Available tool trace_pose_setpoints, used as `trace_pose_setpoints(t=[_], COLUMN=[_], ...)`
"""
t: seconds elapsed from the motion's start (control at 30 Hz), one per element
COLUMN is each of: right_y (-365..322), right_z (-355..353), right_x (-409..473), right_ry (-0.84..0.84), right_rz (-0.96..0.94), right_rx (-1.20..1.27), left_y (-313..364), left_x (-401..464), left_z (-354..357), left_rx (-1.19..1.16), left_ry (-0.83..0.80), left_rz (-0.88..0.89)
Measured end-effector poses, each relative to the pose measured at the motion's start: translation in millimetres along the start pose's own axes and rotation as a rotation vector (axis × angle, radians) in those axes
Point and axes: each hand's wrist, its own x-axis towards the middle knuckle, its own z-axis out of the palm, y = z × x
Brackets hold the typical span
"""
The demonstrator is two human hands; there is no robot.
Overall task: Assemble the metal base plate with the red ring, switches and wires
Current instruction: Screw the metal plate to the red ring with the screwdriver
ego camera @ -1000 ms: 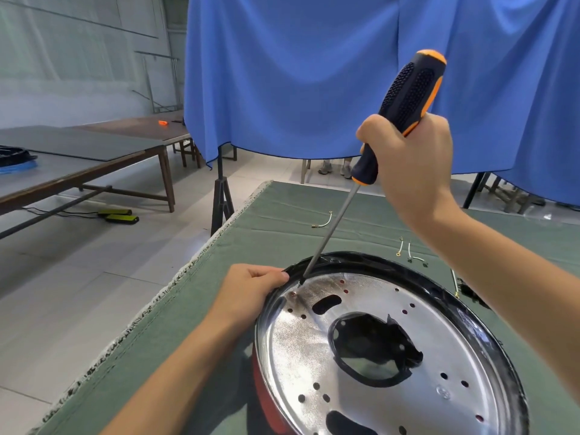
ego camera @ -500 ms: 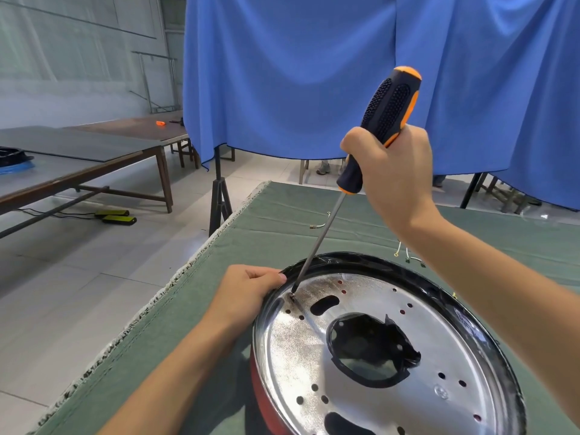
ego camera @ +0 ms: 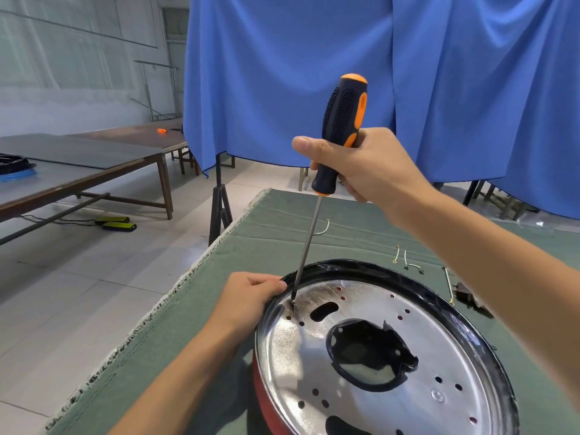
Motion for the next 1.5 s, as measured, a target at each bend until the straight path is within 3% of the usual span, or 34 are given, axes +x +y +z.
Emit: trace_pose_setpoints(t=[0.13, 0.27, 0.47, 0.63, 0.8, 0.87, 1.0, 1.27, 1.37, 1.5], right_y=[-10.0, -17.3, -18.2, -24.8, -27.9, -29.6, -38.2, -34.7, -38.9, -47.3], right_z=[-7.2, -11.0, -6.8, -1.3, -0.3, -2.6, -13.3, -11.6, -12.9, -11.8], right_x=[-2.4, -4.2, -5.2, -6.7, -9.5, -9.4, -8.6, -11.8, -7.6, -5.5], right_ry=[-0.151, -0.199, 0.007, 0.088, 0.101, 0.054, -0.083, -0.073, -0.057, 0.102], right_rz=[0.085, 0.062, -0.027, 0.032, 0.058, 0.069, 0.035, -0.088, -0.091, -0.078], right_rx=[-0.031, -0.124, -0.407, -0.545, -0.592, -0.521, -0.149, -0.066, -0.198, -0.520], left_y=[1.0, 1.0, 0.8, 8.9, 21.6, 25.1, 25.9, 20.6, 18.3, 13.1], left_x=[-1.5, -0.4, -0.4, -2.8, 1.3, 2.9, 1.8, 3.3, 5.8, 4.5], left_z=[-0.1, -0.7, -0.2, -3.6, 5.3, 5.7, 6.2, 3.4, 1.4, 3.6], left_rx=[-0.019, -0.005, 0.036, 0.341, 0.524, 0.508, 0.500, 0.559, 0.532, 0.326], left_ry=[0.003, 0.002, 0.001, -0.022, 0.007, 0.017, 0.023, -0.063, -0.087, -0.068], left_rz=[-0.001, -0.014, 0.019, 0.302, 0.429, 0.442, 0.459, 0.468, 0.470, 0.430])
